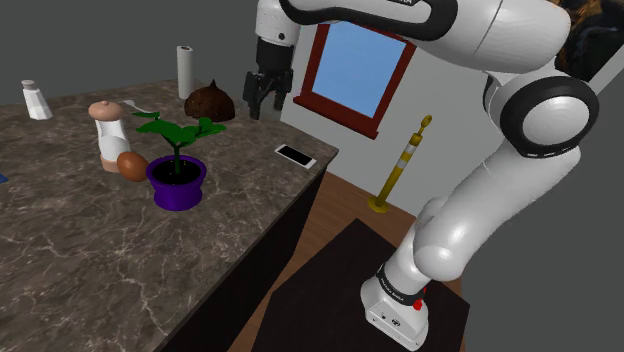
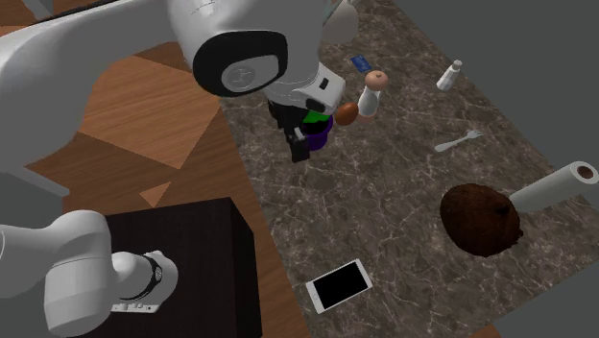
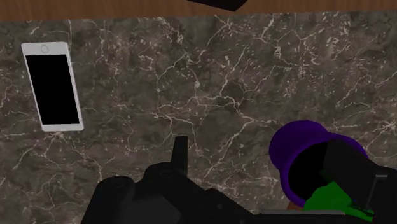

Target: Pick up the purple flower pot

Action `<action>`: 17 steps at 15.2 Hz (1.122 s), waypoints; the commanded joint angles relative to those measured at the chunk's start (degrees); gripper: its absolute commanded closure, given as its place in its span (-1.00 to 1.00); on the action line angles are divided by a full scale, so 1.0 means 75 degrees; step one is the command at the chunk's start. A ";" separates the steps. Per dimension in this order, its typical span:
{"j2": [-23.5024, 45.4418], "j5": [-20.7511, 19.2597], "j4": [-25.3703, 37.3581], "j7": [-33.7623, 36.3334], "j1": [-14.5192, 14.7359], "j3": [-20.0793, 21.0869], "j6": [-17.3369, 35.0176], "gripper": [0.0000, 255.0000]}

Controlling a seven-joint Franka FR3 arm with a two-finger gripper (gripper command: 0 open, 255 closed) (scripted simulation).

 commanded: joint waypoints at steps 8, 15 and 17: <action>0.2896 -0.0604 0.3573 0.0050 0.0801 0.0718 -0.1264 -1.00; 0.2765 -0.0573 0.2764 0.0042 0.0773 0.0707 -0.0591 -1.00; 0.2732 -0.0566 0.2555 0.0042 0.0762 0.0705 -0.0415 -1.00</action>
